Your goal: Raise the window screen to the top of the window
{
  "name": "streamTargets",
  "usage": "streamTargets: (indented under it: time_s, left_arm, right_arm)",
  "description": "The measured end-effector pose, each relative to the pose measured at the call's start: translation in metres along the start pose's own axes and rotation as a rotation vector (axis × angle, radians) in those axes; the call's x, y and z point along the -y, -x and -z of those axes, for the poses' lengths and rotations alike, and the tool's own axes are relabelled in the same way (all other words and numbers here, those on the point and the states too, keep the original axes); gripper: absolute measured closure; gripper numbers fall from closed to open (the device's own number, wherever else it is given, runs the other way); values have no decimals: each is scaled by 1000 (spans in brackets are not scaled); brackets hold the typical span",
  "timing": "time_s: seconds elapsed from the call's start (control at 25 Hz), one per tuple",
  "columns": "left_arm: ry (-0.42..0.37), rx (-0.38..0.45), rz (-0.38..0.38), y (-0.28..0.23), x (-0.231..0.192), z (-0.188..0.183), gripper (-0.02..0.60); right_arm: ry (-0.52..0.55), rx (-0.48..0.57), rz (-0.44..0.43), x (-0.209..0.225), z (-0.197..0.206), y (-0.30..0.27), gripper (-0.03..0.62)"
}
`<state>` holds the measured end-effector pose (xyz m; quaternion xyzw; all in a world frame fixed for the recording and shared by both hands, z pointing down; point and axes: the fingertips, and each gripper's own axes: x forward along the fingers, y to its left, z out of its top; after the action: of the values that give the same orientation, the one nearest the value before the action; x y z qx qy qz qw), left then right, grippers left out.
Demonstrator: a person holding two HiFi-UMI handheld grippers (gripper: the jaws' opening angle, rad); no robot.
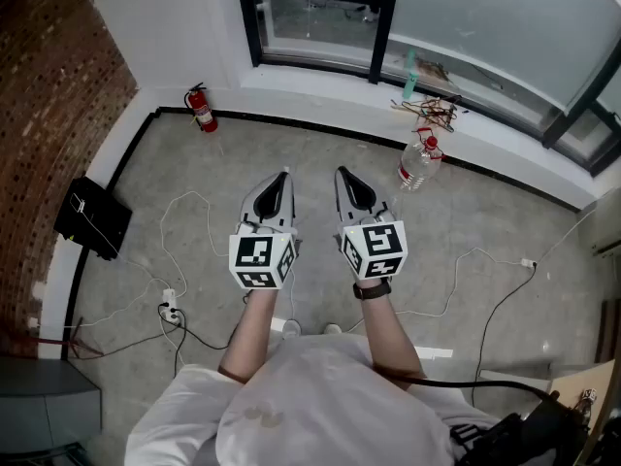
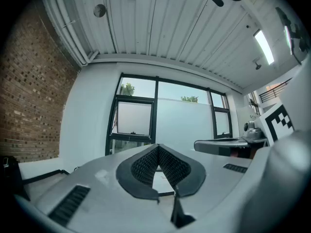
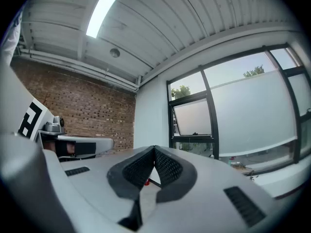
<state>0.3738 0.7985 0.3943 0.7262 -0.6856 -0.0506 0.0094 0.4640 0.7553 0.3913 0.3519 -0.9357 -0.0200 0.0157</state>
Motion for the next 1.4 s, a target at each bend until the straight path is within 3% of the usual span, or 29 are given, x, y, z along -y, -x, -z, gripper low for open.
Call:
streamTargets:
  time_s: [0.52, 0.8, 1.12, 1.28, 1.4]
  left_arm:
    - [-14, -63, -7, 11, 49, 35, 581]
    - [-14, -111, -26, 5, 36, 54, 581]
    - [15, -1, -15, -49, -46, 48, 580]
    - [48, 17, 41, -100, -95, 31, 581]
    - [66, 48, 41, -131, -146, 12, 581]
  right_arm:
    - [-119, -52, -12, 28, 44, 33, 592]
    - [-167, -89, -35, 29, 68, 10, 592]
    - [-108, -126, -51, 7, 88, -81, 592]
    - [-69, -90, -50, 6, 58, -142, 592]
    - [-36, -58, -53, -4, 35, -196, 592]
